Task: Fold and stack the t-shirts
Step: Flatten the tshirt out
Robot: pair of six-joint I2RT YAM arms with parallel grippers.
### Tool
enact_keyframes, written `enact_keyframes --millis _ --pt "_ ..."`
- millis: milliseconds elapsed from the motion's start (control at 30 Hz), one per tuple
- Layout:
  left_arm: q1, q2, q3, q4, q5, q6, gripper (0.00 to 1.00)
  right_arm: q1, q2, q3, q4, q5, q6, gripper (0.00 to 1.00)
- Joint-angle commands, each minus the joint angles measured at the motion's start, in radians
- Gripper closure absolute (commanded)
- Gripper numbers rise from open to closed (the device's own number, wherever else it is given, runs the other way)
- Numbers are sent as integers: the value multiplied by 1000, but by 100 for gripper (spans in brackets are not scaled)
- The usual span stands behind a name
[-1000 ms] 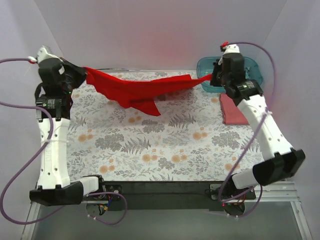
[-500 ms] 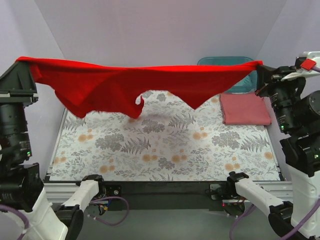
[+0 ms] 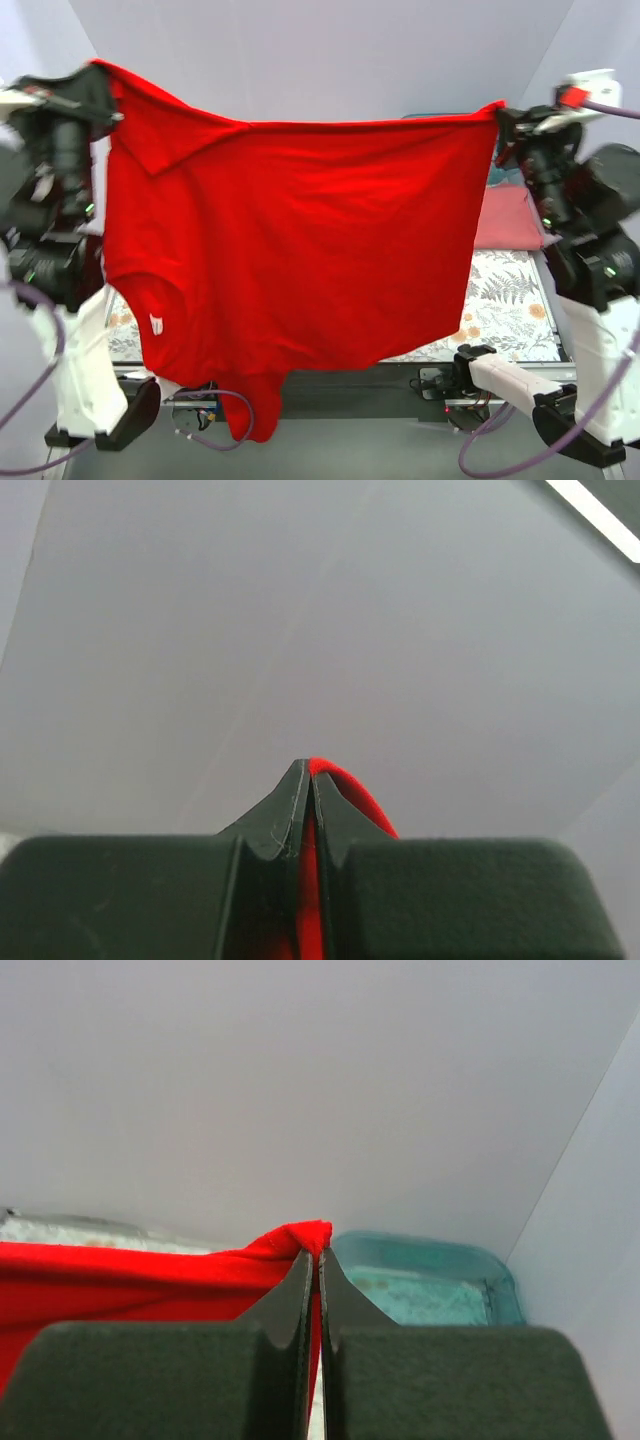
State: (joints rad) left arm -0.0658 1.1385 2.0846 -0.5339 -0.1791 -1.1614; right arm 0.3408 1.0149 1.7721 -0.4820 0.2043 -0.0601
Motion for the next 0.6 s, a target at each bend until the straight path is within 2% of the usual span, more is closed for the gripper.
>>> enact_keyframes --millis 0,33,167,267,300,400,500,567 --pt "-2 118 -193 23 15 16 100 -3 117 -150 90 46 -29 99" --pt "-2 130 -298 43 24 14 100 -5 135 -187 115 58 -29 99" --pt "1 263 -512 167 53 2 100 -13 249 -385 284 112 -26 99" --pt "17 369 -583 230 84 -9 100 -28 378 -483 414 113 -4 99" --pt "23 453 -584 239 98 -17 100 -40 452 -512 440 110 2 99" --pt "40 572 -577 262 144 -40 100 -55 582 -516 525 89 17 99" --pt "52 708 -561 276 176 -41 100 -80 784 -462 533 57 26 99" --pt "64 793 -554 275 208 -41 100 -89 844 -419 533 20 29 99"
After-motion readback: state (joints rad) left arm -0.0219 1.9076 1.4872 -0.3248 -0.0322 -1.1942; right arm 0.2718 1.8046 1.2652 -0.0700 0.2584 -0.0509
